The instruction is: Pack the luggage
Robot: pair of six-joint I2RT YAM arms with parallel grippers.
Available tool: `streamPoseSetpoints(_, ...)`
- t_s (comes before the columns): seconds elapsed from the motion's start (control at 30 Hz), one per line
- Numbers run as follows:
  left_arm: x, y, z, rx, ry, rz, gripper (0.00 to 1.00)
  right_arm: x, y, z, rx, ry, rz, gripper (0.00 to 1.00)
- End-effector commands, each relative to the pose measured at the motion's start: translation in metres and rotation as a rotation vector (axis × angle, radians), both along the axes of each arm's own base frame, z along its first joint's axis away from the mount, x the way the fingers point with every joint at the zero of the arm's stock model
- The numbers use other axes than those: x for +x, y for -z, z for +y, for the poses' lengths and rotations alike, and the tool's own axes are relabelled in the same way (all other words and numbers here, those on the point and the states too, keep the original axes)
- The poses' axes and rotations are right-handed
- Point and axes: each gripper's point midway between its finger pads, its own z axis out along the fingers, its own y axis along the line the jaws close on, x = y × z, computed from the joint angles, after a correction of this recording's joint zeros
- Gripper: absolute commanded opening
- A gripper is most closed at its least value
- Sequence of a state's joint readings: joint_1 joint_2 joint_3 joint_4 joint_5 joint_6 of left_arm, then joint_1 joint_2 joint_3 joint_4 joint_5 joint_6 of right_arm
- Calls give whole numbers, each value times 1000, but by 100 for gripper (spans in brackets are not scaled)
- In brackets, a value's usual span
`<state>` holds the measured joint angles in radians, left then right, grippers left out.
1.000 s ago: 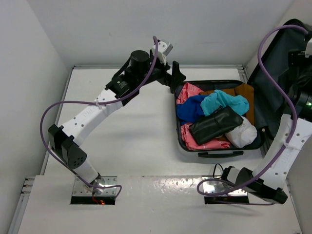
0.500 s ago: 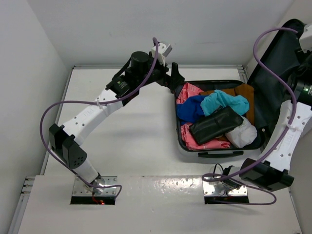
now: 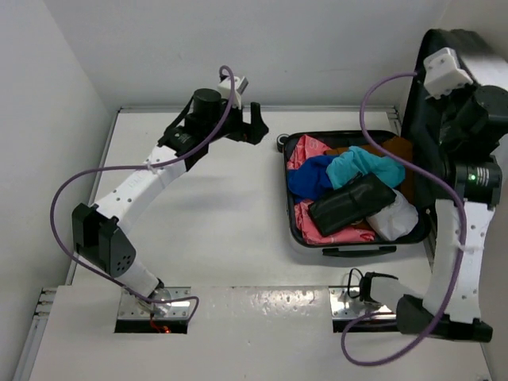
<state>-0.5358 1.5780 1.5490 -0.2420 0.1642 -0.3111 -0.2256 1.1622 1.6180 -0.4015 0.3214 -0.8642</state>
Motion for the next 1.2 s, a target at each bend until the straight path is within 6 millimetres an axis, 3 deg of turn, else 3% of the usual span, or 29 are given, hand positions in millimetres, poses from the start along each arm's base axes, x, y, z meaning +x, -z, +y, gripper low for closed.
streamPoseSetpoints(0.0, -6, -42, 34, -62, -74, -75, 100, -6, 20, 72, 233, -277, 11, 0)
streamPoseSetpoints(0.03, -3, -39, 44, -58, -95, -71, 100, -9, 10, 99, 273, -421, 6, 0)
streamPoseSetpoints(0.07, -1, -39, 48, -57, -104, -71, 100, -17, 32, 115, 340, -481, 104, 10)
streamPoseSetpoints(0.1, -3, -40, 53, -59, -114, -74, 100, -27, 27, 131, 408, -550, 110, 26)
streamPoseSetpoints(0.13, 0, -36, 63, -50, -141, -65, 100, -56, 49, 185, 528, -802, 277, 61)
streamPoseSetpoints(0.17, -3, -41, 65, -56, -141, -75, 100, -68, 48, 202, 569, -885, 298, 73)
streamPoseSetpoints(0.2, 0, -37, 71, -51, -156, -68, 100, -91, 41, 242, 776, -1053, 325, 79)
streamPoseSetpoints(0.23, -3, -39, 72, -51, -156, -68, 100, -107, 34, 254, 838, -1110, 322, 82)
streamPoseSetpoints(0.27, 1, -39, 79, -49, -179, -69, 100, -121, 31, 269, 1051, -1115, 348, 86)
streamPoseSetpoints(0.3, 2, -36, 85, -44, -191, -60, 100, -140, 31, 288, 1152, -1222, 413, 86)
streamPoseSetpoints(0.33, 0, -40, 86, -48, -192, -68, 100, -141, 19, 293, 1161, -1273, 386, 86)
streamPoseSetpoints(0.37, 2, -36, 90, -43, -202, -60, 100, -153, 13, 298, 1279, -1262, 397, 87)
streamPoseSetpoints(0.43, 3, -40, 98, -45, -229, -72, 100, -157, 3, 299, 1246, -1290, 338, 87)
streamPoseSetpoints(0.57, 3, -31, 109, -42, -260, -53, 100, -154, -12, 281, 1142, -1198, 156, 90)
streamPoseSetpoints(0.63, 0, -30, 110, -42, -261, -52, 100, -125, -3, 248, 1094, -996, 28, 90)
streamPoseSetpoints(0.67, 1, -24, 115, -27, -267, -47, 100, -123, -3, 227, 1057, -887, -64, 90)
streamPoseSetpoints(0.7, -2, -25, 116, -28, -267, -49, 100, -102, 19, 197, 1005, -724, -96, 88)
streamPoseSetpoints(0.77, -4, -22, 117, -16, -264, -52, 100, -97, 22, 160, 917, -554, -203, 87)
streamPoseSetpoints(0.8, -5, -12, 118, 3, -262, -36, 100, -86, 51, 143, 831, -470, -150, 83)
streamPoseSetpoints(0.83, -7, -17, 120, 1, -271, -46, 100, -83, 44, 110, 760, -323, -250, 81)
streamPoseSetpoints(0.9, -6, -3, 125, 23, -278, -26, 100, -74, 56, 84, 582, -237, -251, 74)
streamPoseSetpoints(0.93, -8, -6, 126, 19, -278, -34, 100, -70, 79, 64, 538, -122, -239, 72)
streamPoseSetpoints(1.0, -9, 5, 126, 30, -278, -12, 100, -61, 83, 48, 394, -83, -249, 66)
streamPoseSetpoints(1.03, -9, 5, 126, 30, -278, -12, 100, -61, 99, 35, 370, -16, -223, 64)
streamPoseSetpoints(1.17, -10, 16, 132, 35, -300, 11, 100, -53, 115, -8, 324, 149, -216, 63)
